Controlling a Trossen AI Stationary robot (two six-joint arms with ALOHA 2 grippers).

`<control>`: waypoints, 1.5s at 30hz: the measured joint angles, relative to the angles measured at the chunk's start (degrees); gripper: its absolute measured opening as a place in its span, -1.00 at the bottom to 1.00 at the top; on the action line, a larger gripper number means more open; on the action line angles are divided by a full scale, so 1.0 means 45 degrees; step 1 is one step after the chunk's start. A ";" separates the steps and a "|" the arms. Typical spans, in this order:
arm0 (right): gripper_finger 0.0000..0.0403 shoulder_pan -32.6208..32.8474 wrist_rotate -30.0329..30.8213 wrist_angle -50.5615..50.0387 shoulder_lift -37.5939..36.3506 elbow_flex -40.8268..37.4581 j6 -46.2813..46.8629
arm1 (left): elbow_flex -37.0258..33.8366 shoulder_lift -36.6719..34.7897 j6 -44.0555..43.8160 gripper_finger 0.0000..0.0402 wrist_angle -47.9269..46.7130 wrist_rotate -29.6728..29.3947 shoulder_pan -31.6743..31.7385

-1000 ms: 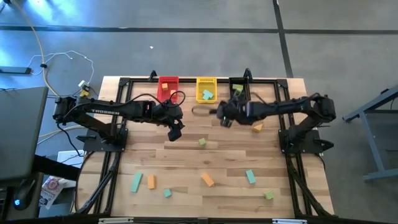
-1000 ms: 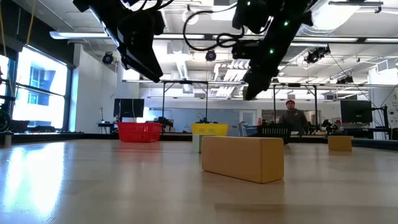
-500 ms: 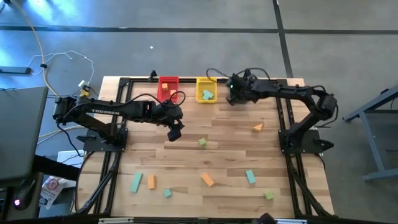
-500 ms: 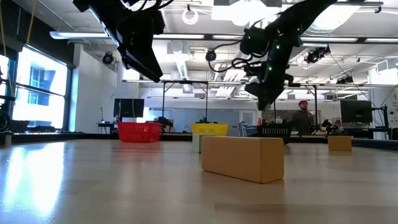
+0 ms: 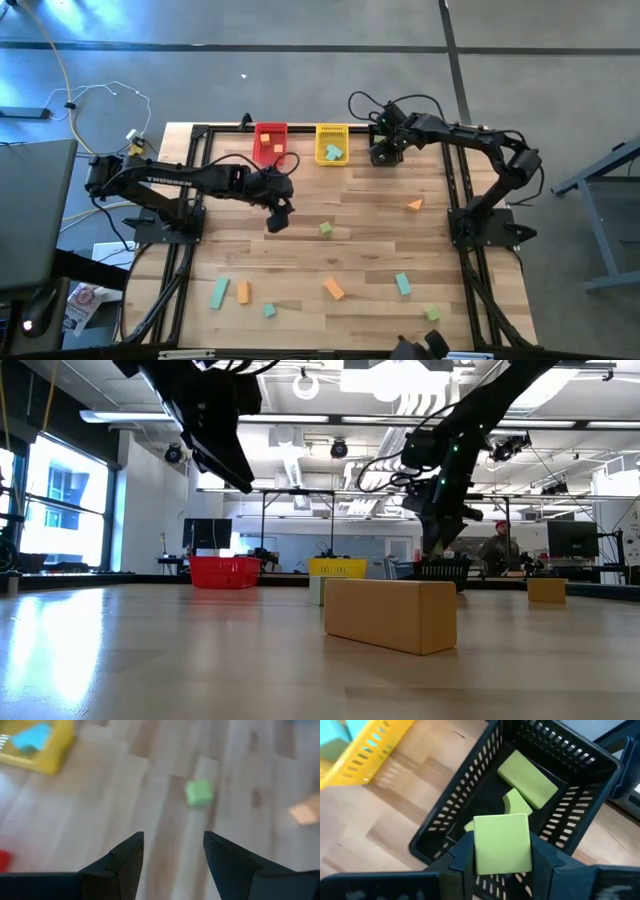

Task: Sort & place blocks by color
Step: Put the green block into the black bin, then put the orange block into the red bin

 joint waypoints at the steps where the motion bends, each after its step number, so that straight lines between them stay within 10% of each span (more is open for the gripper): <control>1: -0.47 -0.0050 0.0000 -0.0052 0.0073 0.0000 0.0000 | -0.0002 -0.0003 -0.0018 -0.05 -0.0074 0.0246 -0.0120; 20: -0.02 -0.0122 0.0597 -0.0103 0.0337 0.0000 -0.0340 | -0.0005 -0.0005 -0.3263 -0.05 -0.2465 0.0779 -0.2918; 45: -0.01 0.0718 0.0631 0.1750 0.0337 0.0000 -0.1350 | -0.0005 -0.0005 -1.5010 -0.05 -0.3585 0.0443 -0.7278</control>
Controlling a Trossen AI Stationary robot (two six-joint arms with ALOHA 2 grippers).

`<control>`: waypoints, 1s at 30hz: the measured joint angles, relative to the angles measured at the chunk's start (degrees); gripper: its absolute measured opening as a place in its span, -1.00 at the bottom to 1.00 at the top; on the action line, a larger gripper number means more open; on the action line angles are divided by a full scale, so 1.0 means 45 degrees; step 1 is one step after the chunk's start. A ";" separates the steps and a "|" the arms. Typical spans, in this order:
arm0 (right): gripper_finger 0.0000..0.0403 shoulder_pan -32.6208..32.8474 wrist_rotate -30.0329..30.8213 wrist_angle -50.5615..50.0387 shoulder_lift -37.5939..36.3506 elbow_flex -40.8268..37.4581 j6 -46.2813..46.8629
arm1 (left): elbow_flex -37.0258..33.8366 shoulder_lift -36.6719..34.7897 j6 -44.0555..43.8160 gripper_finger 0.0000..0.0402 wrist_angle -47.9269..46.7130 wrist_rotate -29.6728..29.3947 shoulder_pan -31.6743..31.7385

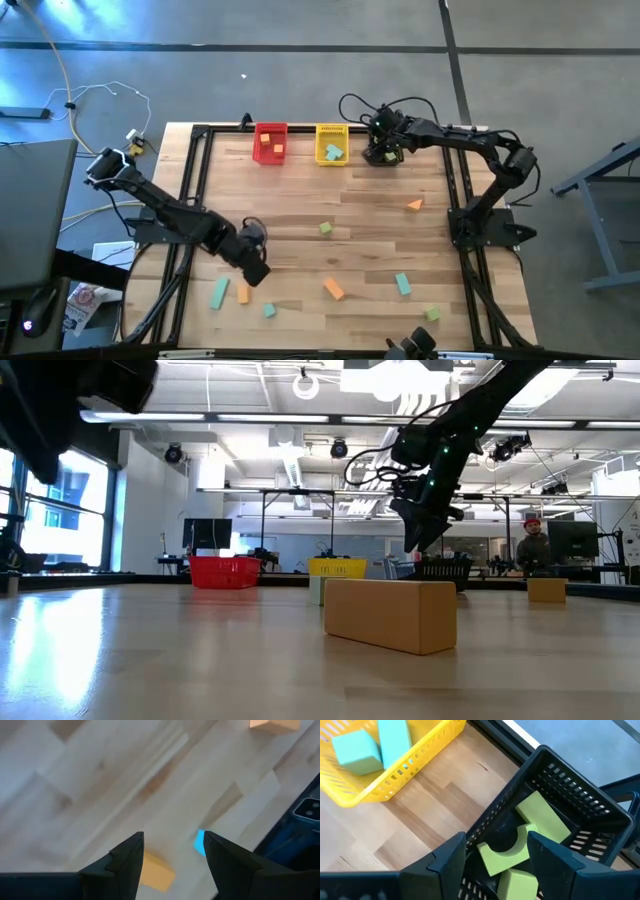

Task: Sort & place blocks by color
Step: Put the orange block into the red bin

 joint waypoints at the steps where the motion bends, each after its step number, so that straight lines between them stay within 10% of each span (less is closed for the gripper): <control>1: -0.01 0.0000 0.0000 -0.0001 0.0000 0.0000 -0.0087 | 0.0000 0.0000 -0.0536 -0.05 0.0000 0.0000 -0.0241; 30: -0.01 0.0000 -0.0039 0.0288 -0.0005 0.0000 -0.0996 | -0.0005 0.1220 -0.8802 -0.05 0.0053 -0.0903 -0.3332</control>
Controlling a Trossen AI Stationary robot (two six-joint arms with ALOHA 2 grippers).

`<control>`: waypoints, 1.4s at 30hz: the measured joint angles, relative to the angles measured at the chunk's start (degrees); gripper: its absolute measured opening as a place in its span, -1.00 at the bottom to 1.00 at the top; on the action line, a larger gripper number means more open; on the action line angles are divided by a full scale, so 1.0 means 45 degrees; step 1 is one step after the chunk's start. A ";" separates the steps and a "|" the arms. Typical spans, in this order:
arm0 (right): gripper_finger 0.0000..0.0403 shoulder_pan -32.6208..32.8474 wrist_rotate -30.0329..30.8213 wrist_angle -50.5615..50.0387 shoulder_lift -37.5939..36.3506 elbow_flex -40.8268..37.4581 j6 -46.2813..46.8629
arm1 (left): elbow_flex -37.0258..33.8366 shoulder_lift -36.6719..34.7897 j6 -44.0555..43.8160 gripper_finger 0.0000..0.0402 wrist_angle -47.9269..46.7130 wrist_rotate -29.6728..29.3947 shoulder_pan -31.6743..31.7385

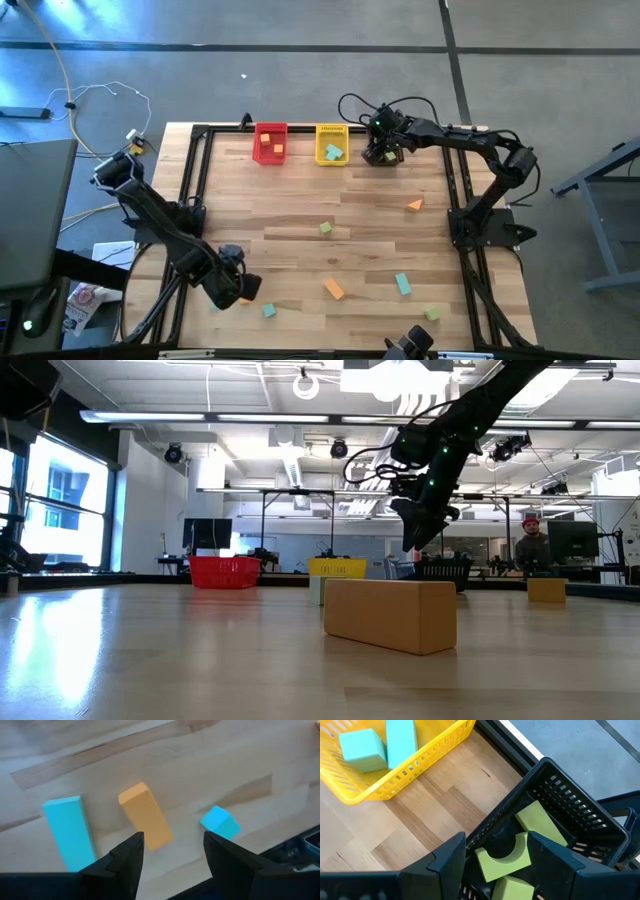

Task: Sort & place blocks by color
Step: Put the orange block into the red bin

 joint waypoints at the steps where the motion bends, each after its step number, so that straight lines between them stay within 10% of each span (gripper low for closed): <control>1: -0.01 0.0000 0.0000 0.0002 0.0000 0.0000 0.0000 | 0.0005 0.0083 -0.0085 -0.05 0.0023 -0.0005 0.0000; 42: -0.01 0.0442 -0.0005 0.0070 -0.0005 0.0000 0.0243 | 0.0015 0.2595 -0.0849 -0.05 0.0214 0.0447 0.0013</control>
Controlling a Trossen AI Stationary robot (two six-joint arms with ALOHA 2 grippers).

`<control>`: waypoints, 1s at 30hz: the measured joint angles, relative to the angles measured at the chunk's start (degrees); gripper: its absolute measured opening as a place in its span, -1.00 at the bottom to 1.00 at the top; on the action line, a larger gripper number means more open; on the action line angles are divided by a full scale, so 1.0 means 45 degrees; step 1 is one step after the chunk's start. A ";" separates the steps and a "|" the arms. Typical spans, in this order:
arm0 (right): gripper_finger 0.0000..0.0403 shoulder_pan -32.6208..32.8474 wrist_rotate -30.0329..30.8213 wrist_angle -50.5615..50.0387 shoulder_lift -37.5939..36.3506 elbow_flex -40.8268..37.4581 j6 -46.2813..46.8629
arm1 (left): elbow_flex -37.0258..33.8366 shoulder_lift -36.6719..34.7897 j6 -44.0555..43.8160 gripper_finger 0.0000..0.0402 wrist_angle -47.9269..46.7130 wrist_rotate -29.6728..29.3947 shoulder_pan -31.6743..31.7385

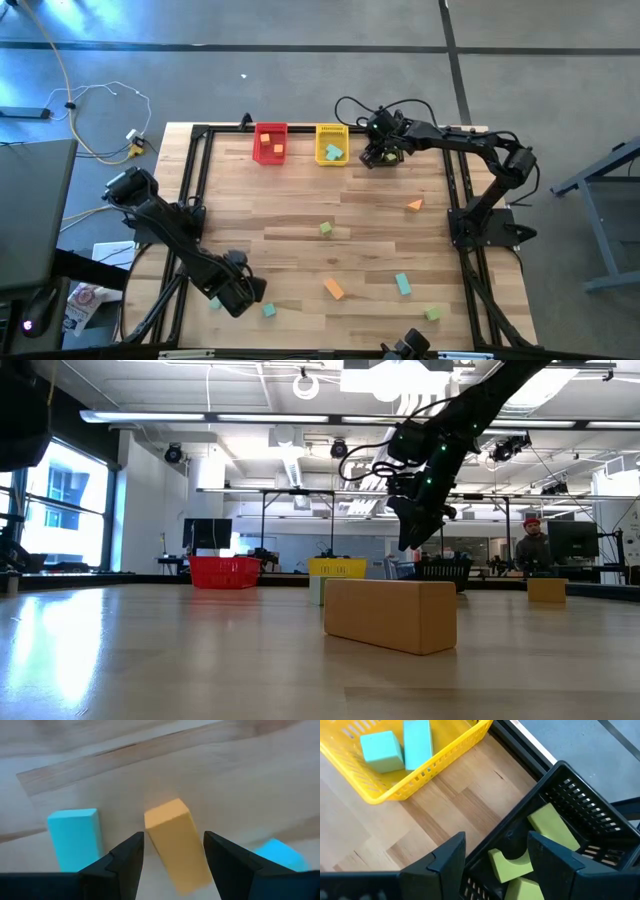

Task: Sort & place blocks by color
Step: Put the orange block into the red bin

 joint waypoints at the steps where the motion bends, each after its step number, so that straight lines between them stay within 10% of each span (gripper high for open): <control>1: -0.01 0.0000 -0.0001 0.0000 0.0000 0.0000 0.0000 | 0.0000 0.0169 0.0002 -0.05 0.0020 0.0045 -0.0004; 16: -0.01 0.0009 -0.0010 -0.0151 0.0000 0.0000 0.0000 | 0.0010 0.1011 0.1112 -0.36 0.0419 0.0126 -0.0009; 30: -0.01 0.1323 0.0246 -0.0093 0.0000 0.0000 -0.0112 | 0.0000 -0.0551 0.4329 -0.48 -0.1489 -0.3027 0.1299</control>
